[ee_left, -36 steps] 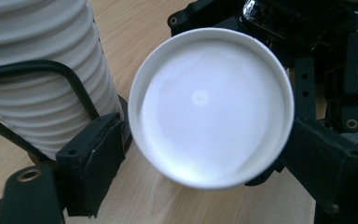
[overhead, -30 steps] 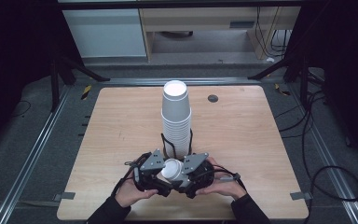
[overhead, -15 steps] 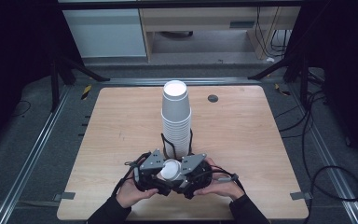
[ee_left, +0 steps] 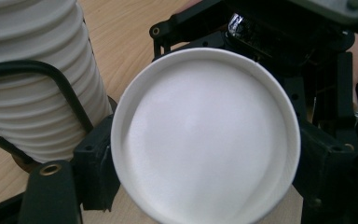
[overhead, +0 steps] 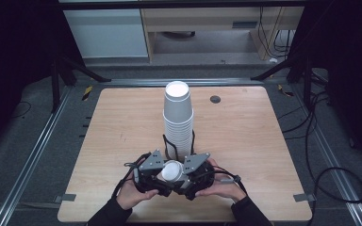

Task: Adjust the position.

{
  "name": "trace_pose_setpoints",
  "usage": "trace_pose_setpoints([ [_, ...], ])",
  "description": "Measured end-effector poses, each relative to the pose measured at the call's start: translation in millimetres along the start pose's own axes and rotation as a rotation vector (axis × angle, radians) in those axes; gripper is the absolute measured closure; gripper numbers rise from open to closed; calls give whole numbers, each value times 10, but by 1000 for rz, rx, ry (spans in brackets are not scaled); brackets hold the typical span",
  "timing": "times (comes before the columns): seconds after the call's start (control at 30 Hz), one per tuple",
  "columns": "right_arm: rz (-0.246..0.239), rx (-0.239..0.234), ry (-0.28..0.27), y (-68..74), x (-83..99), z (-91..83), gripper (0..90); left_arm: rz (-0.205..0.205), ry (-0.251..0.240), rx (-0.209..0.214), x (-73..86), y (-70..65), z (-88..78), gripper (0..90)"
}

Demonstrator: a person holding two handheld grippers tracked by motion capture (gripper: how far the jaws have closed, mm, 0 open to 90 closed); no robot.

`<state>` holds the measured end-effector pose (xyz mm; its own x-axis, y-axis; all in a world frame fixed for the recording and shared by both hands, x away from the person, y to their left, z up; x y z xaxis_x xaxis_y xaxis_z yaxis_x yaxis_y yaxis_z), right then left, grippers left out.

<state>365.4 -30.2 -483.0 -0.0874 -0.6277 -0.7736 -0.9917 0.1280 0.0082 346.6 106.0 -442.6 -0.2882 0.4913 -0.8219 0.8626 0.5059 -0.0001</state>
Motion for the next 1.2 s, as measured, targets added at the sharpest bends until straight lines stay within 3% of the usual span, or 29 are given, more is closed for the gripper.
trace_pose_setpoints([
  [0.2, 21, 7, -27, -9, -17, -74, 34, -3, -10, 3, -9, 21, -38, 218],
  [0.57, 59, 27, -123, -84, -25, -325, 31, -46, -97, -16, -41, 204, -281, 218],
  [0.7, 66, 35, -129, -99, -17, -351, 30, -57, -136, -22, -44, 256, -350, 218],
  [1.2, 66, -24, -120, -52, -9, -196, 40, -36, -170, 55, -79, 84, -239, 218],
])
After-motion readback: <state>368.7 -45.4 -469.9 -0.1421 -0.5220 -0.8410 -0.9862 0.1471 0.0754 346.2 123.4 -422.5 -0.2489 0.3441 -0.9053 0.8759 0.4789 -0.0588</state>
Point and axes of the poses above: each handheld gripper's, and its own axes: z roughly forward along the jaws, x roughly out of its underside, y roughly to its left, the point moved 4 cm from there along z, roughly forward along the jaws, and after that the axes turned 6 degrees about -x, right-handed, at the moved point
